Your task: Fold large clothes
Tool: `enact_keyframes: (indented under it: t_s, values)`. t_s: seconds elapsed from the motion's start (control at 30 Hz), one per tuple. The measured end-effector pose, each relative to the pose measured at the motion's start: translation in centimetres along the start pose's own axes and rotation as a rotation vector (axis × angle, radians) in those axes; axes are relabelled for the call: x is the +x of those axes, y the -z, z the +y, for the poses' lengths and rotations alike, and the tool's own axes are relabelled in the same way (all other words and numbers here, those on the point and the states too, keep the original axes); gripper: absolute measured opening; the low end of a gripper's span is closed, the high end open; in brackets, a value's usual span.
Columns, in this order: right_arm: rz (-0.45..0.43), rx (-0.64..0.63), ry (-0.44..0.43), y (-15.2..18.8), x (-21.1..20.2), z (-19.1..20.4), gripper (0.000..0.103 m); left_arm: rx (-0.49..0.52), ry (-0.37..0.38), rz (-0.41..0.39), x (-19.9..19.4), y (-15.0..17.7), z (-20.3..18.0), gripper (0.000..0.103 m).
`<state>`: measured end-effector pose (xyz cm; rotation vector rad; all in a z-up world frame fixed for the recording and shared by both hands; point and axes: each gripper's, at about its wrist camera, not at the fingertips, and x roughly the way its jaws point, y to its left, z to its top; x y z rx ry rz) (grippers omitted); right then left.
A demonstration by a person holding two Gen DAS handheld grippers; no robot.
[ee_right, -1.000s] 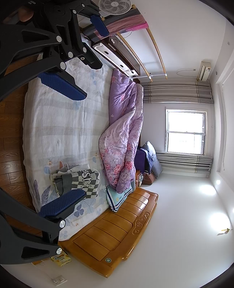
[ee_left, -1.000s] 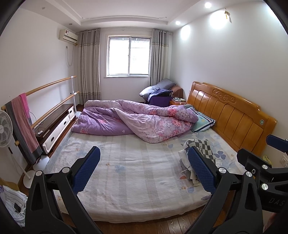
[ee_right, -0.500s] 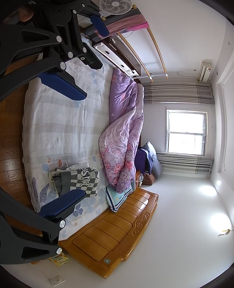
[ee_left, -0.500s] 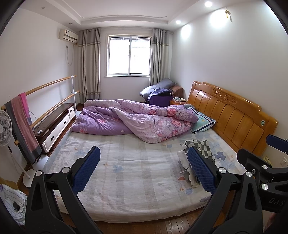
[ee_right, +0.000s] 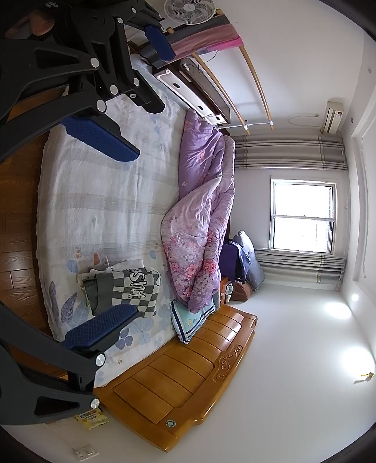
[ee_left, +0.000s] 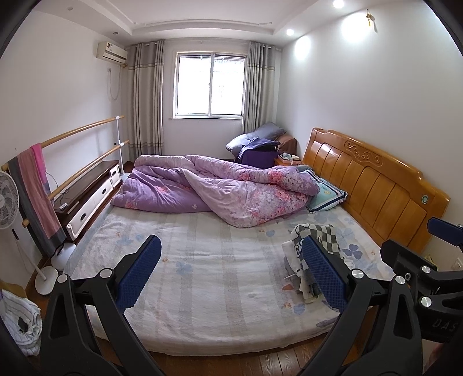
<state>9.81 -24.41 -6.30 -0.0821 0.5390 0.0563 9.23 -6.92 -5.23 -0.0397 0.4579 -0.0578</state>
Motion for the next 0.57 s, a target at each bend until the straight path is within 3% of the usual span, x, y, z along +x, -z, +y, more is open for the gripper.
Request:
enact_keyframes:
  t_s: [0.37, 0.57]
  values:
    - [0.026, 0.011, -0.018, -0.2, 1.2, -1.6, 0.095, -0.004, -0.009, 0.020, 1.4, 0.1, -0.7, 0.098]
    - [0.056, 0.010, -0.038, -0.2, 2.7, -1.5, 0.095, -0.022, -0.011, 0.074, 3.4, 0.6, 0.1, 0.098]
